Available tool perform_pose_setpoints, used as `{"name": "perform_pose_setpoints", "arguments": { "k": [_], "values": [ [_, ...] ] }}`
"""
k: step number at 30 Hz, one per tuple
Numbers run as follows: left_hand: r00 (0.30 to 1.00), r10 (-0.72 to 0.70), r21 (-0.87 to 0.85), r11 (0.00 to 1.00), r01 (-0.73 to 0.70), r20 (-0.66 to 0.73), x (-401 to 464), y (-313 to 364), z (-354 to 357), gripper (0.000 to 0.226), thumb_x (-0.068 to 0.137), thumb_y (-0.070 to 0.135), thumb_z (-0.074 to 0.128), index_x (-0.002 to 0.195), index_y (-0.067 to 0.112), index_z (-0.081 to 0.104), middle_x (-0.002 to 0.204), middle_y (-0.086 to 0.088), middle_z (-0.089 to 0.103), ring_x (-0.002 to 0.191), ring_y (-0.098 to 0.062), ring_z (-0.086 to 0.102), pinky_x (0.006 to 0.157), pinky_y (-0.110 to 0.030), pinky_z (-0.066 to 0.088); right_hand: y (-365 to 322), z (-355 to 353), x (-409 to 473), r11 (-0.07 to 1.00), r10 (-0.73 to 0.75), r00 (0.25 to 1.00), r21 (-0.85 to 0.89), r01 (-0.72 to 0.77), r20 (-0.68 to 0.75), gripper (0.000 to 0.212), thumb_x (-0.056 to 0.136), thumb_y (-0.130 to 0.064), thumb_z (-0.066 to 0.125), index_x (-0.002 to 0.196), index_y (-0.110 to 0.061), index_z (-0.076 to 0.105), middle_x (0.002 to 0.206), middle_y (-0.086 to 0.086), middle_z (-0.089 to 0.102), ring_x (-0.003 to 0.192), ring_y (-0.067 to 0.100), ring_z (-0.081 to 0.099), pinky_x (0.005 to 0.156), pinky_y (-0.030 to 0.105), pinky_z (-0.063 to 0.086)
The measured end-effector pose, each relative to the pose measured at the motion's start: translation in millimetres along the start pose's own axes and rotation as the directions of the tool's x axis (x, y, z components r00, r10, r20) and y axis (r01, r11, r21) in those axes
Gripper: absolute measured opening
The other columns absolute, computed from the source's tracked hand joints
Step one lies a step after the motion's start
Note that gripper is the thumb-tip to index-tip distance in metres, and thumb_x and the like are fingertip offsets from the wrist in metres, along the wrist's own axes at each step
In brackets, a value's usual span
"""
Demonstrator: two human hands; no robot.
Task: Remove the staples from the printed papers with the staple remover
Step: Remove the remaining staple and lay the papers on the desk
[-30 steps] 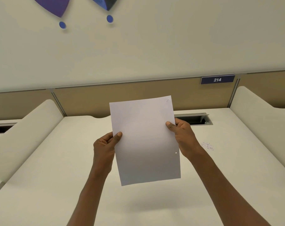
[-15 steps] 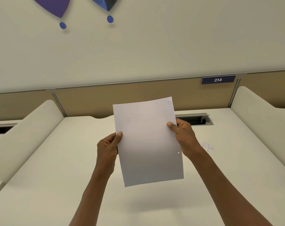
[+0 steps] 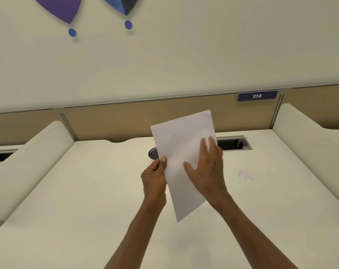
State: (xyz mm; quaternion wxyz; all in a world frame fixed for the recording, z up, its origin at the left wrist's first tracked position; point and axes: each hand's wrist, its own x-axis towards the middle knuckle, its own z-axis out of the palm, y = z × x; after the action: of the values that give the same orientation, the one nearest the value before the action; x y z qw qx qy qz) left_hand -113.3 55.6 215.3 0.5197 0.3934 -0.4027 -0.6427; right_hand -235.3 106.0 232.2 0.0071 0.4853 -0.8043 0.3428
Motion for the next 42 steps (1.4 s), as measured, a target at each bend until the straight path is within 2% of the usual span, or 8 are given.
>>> {"name": "perform_pose_setpoints", "arguments": {
  "k": [5, 10, 14, 19, 23, 28, 33, 42],
  "values": [
    [0.998, -0.046, -0.066, 0.997, 0.049, 0.052, 2, 0, 22, 0.021, 0.098, 0.014, 0.063, 0.115, 0.009, 0.074, 0.109, -0.008, 0.077, 0.102, -0.027, 0.073, 0.094, -0.044, 0.057, -7, 11, -14, 0.985, -0.143, 0.93, 0.137, 0.102, 0.339, 0.081, 0.09, -0.047, 0.058, 0.152, -0.017, 0.016, 0.16, 0.005, 0.015, 0.144, 0.025, 0.02, 0.115, 0.037, 0.026],
    [0.987, -0.036, -0.01, 0.999, 0.038, 0.157, 3, -2, 23, 0.028, 0.094, 0.006, 0.066, 0.122, 0.005, 0.069, 0.114, -0.012, 0.075, 0.106, -0.029, 0.072, 0.09, -0.039, 0.057, -1, 22, -11, 0.939, -0.2, 0.95, 0.325, 0.115, 0.241, 0.053, 0.092, -0.03, 0.059, 0.138, -0.022, 0.035, 0.131, -0.004, 0.052, 0.121, 0.017, 0.053, 0.099, 0.028, 0.048],
    [0.993, -0.004, 0.034, 0.999, 0.0, 0.12, 6, -6, 27, 0.026, 0.09, 0.008, 0.072, 0.116, 0.005, 0.07, 0.109, -0.012, 0.077, 0.105, -0.03, 0.073, 0.091, -0.04, 0.058, 3, 19, -9, 0.935, -0.226, 0.951, 0.321, 0.151, 0.211, 0.05, 0.097, -0.011, 0.052, 0.143, -0.018, 0.033, 0.141, 0.001, 0.05, 0.126, 0.02, 0.052, 0.105, 0.031, 0.043],
    [0.996, 0.015, 0.027, 0.999, -0.017, 0.091, 4, -14, 33, 0.031, 0.091, 0.022, 0.073, 0.116, 0.005, 0.071, 0.109, -0.011, 0.077, 0.105, -0.026, 0.073, 0.09, -0.04, 0.057, 16, 9, 1, 0.946, -0.217, 0.961, 0.278, 0.164, 0.172, 0.053, 0.095, 0.0, 0.042, 0.144, -0.018, 0.036, 0.119, 0.008, 0.066, 0.103, 0.022, 0.063, 0.084, 0.026, 0.049],
    [0.999, 0.016, 0.115, 0.993, -0.01, -0.048, 12, -33, 28, 0.027, 0.099, 0.028, 0.063, 0.119, 0.012, 0.07, 0.117, -0.004, 0.074, 0.113, -0.02, 0.068, 0.092, -0.035, 0.055, 24, 0, 7, 0.913, -0.264, 0.945, 0.366, 0.179, 0.196, 0.042, 0.098, -0.01, 0.046, 0.139, -0.018, 0.041, 0.12, 0.006, 0.065, 0.096, 0.022, 0.064, 0.081, 0.037, 0.057],
    [0.96, -0.061, 0.322, 0.935, 0.15, -0.272, 26, -55, 5, 0.053, 0.105, 0.04, 0.043, 0.151, 0.013, 0.037, 0.157, 0.0, 0.041, 0.141, -0.021, 0.041, 0.103, -0.032, 0.033, 30, -19, 13, 0.83, -0.312, 0.928, 0.533, 0.164, 0.201, 0.033, 0.097, -0.008, 0.038, 0.124, -0.02, 0.052, 0.112, -0.005, 0.066, 0.088, 0.013, 0.062, 0.071, 0.033, 0.056],
    [0.975, -0.098, 0.187, 0.973, 0.136, -0.199, 30, -45, -27, 0.032, 0.105, 0.033, 0.048, 0.105, 0.012, 0.072, 0.112, -0.005, 0.075, 0.105, -0.025, 0.067, 0.092, -0.043, 0.052, 37, -24, 26, 0.694, -0.165, 0.949, 0.715, -0.082, 0.269, 0.031, 0.092, -0.003, 0.044, 0.112, -0.02, 0.06, 0.102, -0.003, 0.07, 0.088, 0.019, 0.067, 0.074, 0.037, 0.057],
    [0.967, 0.017, 0.322, 0.944, 0.069, -0.256, 46, -36, -110, 0.019, 0.093, 0.014, 0.07, 0.111, 0.014, 0.075, 0.101, 0.0, 0.079, 0.095, -0.023, 0.075, 0.088, -0.04, 0.058, 44, 65, 27, 0.873, 0.049, 0.901, 0.42, -0.249, 0.432, 0.009, 0.092, -0.013, 0.048, 0.097, -0.009, 0.056, 0.089, -0.003, 0.06, 0.077, 0.016, 0.057, 0.064, 0.027, 0.047]
  ]
}}
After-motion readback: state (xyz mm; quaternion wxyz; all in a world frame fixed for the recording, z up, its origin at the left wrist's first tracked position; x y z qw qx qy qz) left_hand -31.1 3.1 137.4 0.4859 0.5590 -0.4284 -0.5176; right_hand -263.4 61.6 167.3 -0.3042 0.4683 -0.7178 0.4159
